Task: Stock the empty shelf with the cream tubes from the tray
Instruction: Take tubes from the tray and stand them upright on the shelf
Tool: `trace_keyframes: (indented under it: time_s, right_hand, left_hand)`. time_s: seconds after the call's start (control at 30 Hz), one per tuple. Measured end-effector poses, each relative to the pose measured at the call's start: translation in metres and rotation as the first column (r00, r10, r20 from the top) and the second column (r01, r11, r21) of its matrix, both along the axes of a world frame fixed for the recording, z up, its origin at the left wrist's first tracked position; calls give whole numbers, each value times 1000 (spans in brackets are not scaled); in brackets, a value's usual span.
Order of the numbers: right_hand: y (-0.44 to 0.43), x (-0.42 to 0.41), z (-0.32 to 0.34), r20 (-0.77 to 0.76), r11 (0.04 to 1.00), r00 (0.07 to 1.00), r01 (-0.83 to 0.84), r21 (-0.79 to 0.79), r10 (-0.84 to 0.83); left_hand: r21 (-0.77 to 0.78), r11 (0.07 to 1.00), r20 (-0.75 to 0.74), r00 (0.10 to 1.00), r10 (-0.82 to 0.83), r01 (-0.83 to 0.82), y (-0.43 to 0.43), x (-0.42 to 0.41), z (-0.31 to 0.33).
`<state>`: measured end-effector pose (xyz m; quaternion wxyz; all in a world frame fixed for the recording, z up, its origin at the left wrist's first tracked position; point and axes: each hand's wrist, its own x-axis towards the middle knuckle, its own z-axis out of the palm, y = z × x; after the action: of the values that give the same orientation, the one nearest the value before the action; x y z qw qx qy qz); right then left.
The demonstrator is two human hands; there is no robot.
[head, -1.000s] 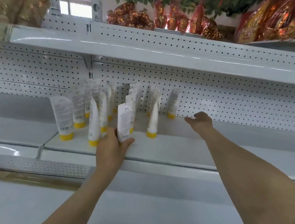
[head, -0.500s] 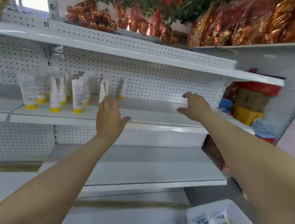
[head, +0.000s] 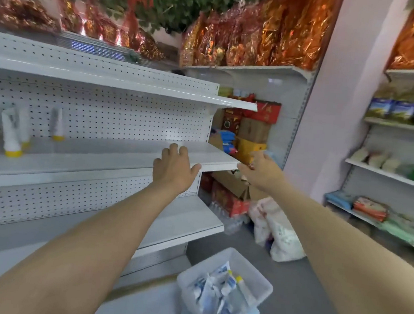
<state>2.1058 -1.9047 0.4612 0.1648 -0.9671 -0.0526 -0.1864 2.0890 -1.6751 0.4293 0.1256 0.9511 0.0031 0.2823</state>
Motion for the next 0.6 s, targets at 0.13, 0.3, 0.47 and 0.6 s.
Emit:
trace_keyframes:
  time_s: [0.13, 0.3, 0.47, 0.6]
  right_hand:
    - [-46, 18, -18, -42, 994, 995, 93, 56, -91]
    - [-96, 70, -54, -108, 988, 986, 132, 75, -124]
    - [-141, 149, -109, -147, 976, 970, 204, 70, -193]
    - [-176, 211, -176, -363, 968, 905, 248, 32, -220]
  left_hand:
    - [15, 999, -28, 998, -52, 53, -53, 32, -12]
    - [25, 994, -89, 990, -108, 110, -107, 102, -49]
    - [1, 986, -190, 968, -166, 169, -161, 202, -109]
    - [-68, 976, -367, 905, -217, 206, -190, 260, -186]
